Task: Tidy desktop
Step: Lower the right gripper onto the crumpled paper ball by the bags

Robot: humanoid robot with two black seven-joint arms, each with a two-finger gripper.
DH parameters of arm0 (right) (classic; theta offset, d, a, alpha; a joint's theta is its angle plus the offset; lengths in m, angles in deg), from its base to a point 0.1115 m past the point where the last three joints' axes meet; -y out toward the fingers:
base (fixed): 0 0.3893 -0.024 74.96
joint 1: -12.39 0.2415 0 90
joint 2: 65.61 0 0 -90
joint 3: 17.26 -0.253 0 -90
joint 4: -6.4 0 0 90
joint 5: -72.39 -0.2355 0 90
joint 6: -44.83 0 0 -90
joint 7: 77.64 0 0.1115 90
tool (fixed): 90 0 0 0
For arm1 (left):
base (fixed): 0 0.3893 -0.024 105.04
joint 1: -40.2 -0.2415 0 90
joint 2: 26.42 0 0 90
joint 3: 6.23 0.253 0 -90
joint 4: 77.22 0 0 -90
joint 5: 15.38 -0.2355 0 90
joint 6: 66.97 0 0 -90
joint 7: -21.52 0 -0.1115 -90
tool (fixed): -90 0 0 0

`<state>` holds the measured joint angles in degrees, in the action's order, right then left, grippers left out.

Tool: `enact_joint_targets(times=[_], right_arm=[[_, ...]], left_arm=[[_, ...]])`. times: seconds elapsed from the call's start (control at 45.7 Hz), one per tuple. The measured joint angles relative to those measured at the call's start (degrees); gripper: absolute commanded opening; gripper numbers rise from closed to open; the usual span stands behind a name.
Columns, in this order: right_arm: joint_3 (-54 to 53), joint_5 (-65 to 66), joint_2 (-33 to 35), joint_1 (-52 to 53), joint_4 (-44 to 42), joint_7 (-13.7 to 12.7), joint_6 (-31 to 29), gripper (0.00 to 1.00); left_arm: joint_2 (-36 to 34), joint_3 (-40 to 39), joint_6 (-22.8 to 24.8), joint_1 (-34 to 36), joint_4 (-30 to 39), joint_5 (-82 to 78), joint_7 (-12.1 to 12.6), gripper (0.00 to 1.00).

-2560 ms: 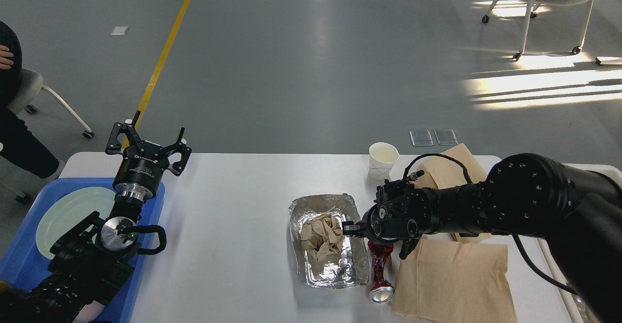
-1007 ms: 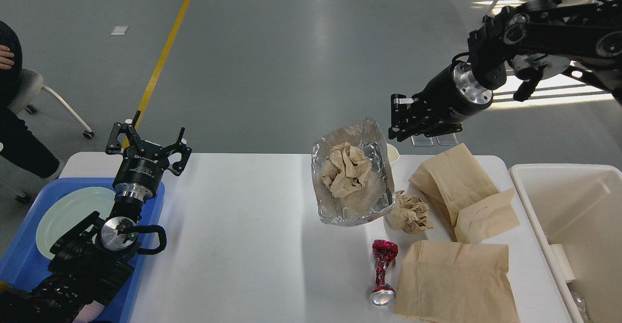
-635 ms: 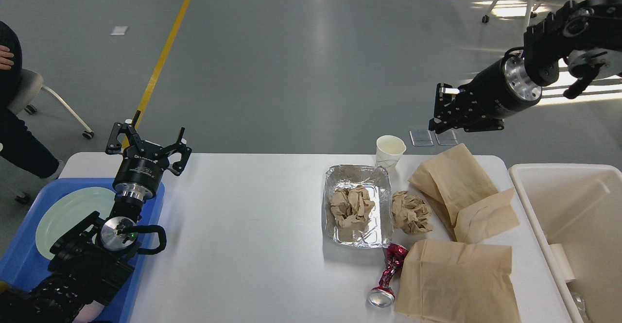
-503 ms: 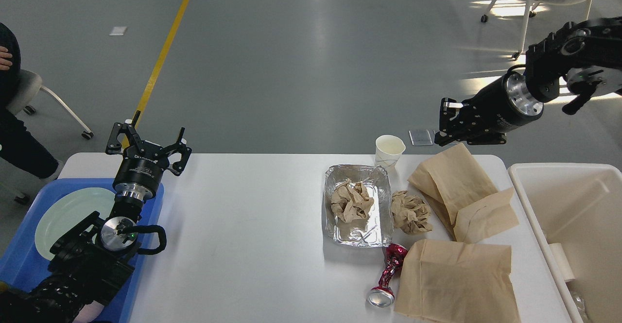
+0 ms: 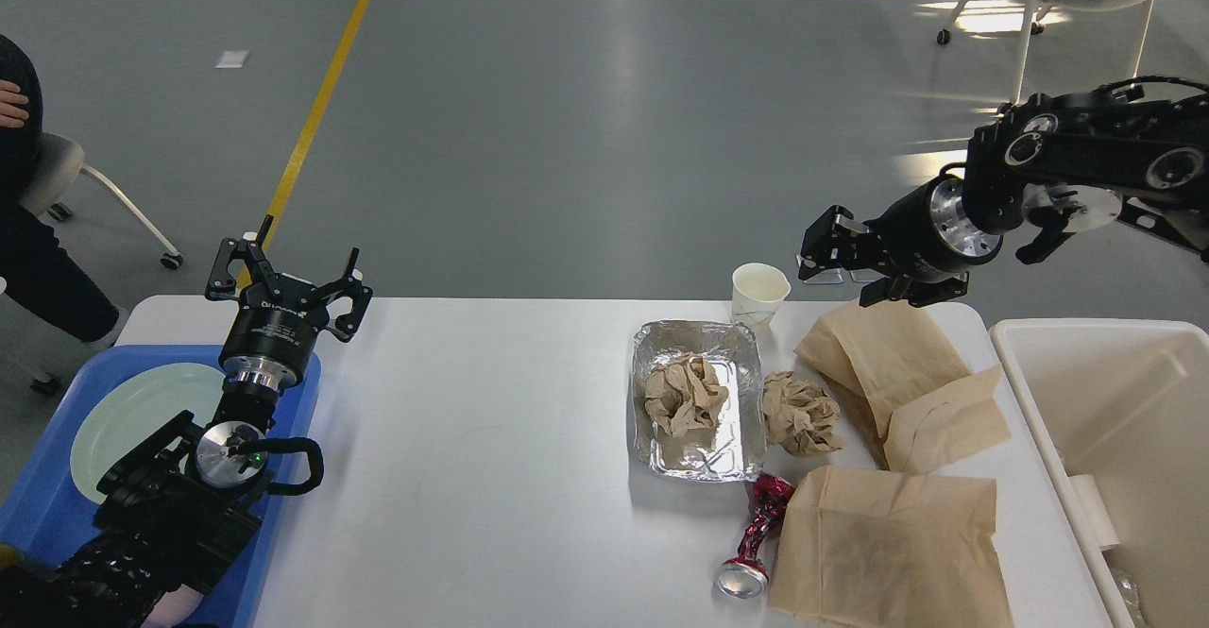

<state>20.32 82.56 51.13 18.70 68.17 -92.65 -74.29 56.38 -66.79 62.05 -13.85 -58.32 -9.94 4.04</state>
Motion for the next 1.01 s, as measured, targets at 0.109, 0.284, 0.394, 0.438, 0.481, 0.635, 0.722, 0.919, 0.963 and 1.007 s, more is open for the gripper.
enact_joint_targets(times=[0.109, 0.284, 0.394, 0.438, 0.481, 0.635, 0.722, 0.919, 0.963, 1.007], right_arm=[[7.6, -0.4, -6.0, 0.3, -0.6, 0.0, 0.7, 0.73], [13.0, -0.9, -13.7, -0.9, -1.1, 0.0, 2.8, 0.77], [13.4, -1.0, -16.4, -2.7, -1.3, 0.0, 5.1, 0.77], [13.4, -1.0, -17.0, -3.4, -1.6, 0.0, 6.3, 0.77], [13.4, -1.0, -17.6, -4.3, -2.1, 0.0, 7.4, 0.77], [12.8, -0.9, -19.7, -6.6, -5.0, 0.0, 11.0, 0.77], [12.6, -0.9, -20.8, -7.8, -6.7, 0.0, 13.6, 0.77], [12.4, -0.9, -23.3, -12.5, -10.7, 0.0, 16.8, 0.77], [12.7, -0.9, -24.1, -13.7, -12.0, 0.0, 17.3, 0.77], [13.1, -0.9, -25.0, -14.8, -13.2, 0.0, 17.6, 0.77]], left_arm=[[0.0, 0.0, 0.0, 0.0, 0.0, 0.0, 0.0, 0.96], [0.0, 0.0, 0.0, 0.0, 0.0, 0.0, 0.0, 0.96], [0.0, 0.0, 0.0, 0.0, 0.0, 0.0, 0.0, 0.96], [0.0, 0.0, 0.0, 0.0, 0.0, 0.0, 0.0, 0.96], [0.0, 0.0, 0.0, 0.0, 0.0, 0.0, 0.0, 0.96], [0.0, 0.0, 0.0, 0.0, 0.0, 0.0, 0.0, 0.96], [0.0, 0.0, 0.0, 0.0, 0.0, 0.0, 0.0, 0.96], [0.0, 0.0, 0.0, 0.0, 0.0, 0.0, 0.0, 0.96], [0.0, 0.0, 0.0, 0.0, 0.0, 0.0, 0.0, 0.96], [0.0, 0.0, 0.0, 0.0, 0.0, 0.0, 0.0, 0.96]])
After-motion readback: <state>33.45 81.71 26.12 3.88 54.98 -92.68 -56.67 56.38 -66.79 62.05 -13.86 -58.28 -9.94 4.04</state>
